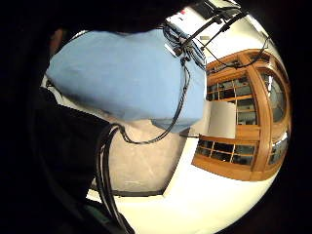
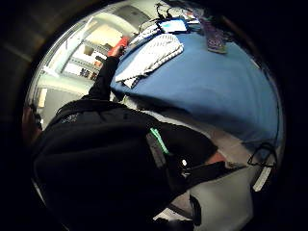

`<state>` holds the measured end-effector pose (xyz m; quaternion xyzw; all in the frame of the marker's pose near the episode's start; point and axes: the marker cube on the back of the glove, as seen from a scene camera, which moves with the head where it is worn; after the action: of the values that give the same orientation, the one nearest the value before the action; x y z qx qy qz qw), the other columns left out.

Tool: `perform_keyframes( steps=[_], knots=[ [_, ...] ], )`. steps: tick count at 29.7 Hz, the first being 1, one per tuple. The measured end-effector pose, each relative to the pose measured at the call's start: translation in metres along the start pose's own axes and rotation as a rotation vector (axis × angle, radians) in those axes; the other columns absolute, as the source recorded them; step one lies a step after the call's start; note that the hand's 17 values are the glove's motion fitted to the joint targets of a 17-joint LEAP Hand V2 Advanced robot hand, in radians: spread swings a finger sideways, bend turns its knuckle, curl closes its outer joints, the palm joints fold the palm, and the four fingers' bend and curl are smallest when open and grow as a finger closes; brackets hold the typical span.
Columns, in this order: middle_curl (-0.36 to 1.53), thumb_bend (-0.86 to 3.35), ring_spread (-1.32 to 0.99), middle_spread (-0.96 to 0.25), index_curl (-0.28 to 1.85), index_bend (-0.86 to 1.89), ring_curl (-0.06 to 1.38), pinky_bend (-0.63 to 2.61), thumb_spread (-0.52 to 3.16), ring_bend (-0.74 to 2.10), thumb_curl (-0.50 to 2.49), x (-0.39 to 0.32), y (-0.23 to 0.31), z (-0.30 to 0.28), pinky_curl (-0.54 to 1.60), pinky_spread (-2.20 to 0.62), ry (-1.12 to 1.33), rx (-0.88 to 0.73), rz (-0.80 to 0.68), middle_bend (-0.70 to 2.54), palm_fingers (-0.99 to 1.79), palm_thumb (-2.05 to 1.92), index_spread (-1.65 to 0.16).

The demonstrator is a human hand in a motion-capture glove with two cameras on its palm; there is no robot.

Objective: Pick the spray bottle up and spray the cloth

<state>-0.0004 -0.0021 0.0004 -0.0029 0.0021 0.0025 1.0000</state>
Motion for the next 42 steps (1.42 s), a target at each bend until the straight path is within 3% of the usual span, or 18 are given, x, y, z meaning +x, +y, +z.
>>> perform_keyframes(
  steps=[5,14,32,42],
  knots=[
    [0.13,0.18,-0.03,-0.04,0.11,0.15,0.14,0.3,0.65,0.39,0.1,-0.021,-0.025,0.01,0.13,0.14,-0.025,0.04,0.051,0.3,0.48,0.35,-0.26],
    [0.2,0.13,-0.04,-0.04,0.16,0.14,0.2,0.3,0.92,0.4,0.16,0.01,-0.012,0.002,0.19,0.19,-0.032,-0.014,0.021,0.3,0.44,0.38,-0.34],
    [0.28,0.03,-0.03,-0.01,0.2,0.13,0.25,0.3,1.07,0.4,0.23,0.04,-0.085,-0.016,0.26,0.21,0.025,0.027,0.01,0.27,0.4,0.44,-0.35],
    [0.31,0.0,-0.02,-0.01,0.21,0.12,0.27,0.3,1.1,0.42,0.26,0.065,-0.138,-0.042,0.29,0.21,-0.146,0.111,0.021,0.28,0.44,0.48,-0.34]
  ],
)
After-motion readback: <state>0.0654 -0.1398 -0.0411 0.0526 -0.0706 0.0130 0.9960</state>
